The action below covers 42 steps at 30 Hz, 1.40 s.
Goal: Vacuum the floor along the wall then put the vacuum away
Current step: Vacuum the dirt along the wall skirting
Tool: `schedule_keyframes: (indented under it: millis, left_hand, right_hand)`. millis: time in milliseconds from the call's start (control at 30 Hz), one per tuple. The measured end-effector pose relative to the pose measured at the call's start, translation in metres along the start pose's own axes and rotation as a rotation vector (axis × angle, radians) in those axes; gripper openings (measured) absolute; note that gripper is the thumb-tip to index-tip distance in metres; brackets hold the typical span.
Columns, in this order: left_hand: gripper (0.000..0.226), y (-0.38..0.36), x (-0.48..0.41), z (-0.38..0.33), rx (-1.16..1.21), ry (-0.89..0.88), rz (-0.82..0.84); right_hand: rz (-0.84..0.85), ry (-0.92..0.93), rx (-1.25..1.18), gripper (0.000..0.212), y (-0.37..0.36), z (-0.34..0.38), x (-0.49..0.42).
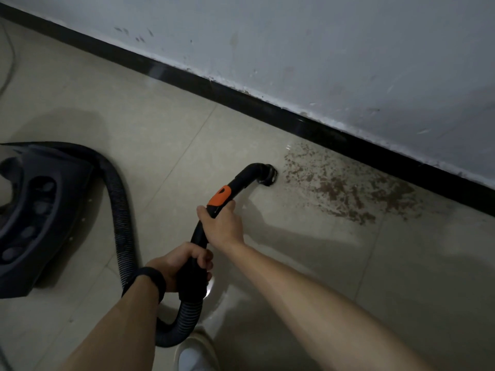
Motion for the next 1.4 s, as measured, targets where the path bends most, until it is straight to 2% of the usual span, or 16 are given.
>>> schedule_keyframes:
  millis: [233,433,600,900,1233,1400]
  left_hand:
    - [0.062,0.014,0.015,0.024,0.023,0.014,-0.028]
    - [0.044,0.042,0.042,0.067,0.026,0.066,-0.047]
    - [0.039,0.054,0.053,0.087,0.011,0.110,-0.074]
    - [0.058,0.012,0.015,0.038,0.016,-0.007,-0.063]
    - [0.061,-0.024,-0.024,-0.009,-0.079,-0.076,-0.055]
    - [0.053,-0.038,-0.029,-0.028,-0.093,-0.082,-0.047]
  right_hand:
    - [0.036,-0.035,-0.062,0.061,-0.019,-0.011,0.024]
    - [0.148,-0.118,-0.128,0.064,-0.057,-0.037,0.059]
    - [0.123,-0.140,-0.144,0.059,-0.072,-0.049,0.075]
    - [0.014,-0.055,-0.126,0.053,-0.022,-0.028,0.035]
    - [-0.009,-0.043,-0.133,0.051,0.032,-0.010,-0.003]
    - [0.012,-0.064,-0.093,0.048,0.050,0.003,-0.016]
Point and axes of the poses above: each hand's wrist, its own x-axis away from the middle knuckle, its own y-axis out of the back of the hand, z = x × y, the point moved 6 cm from there along -x, towards the middle knuckle, and after that the axes turned 7 degrees about -x, right-handed, at the moved point
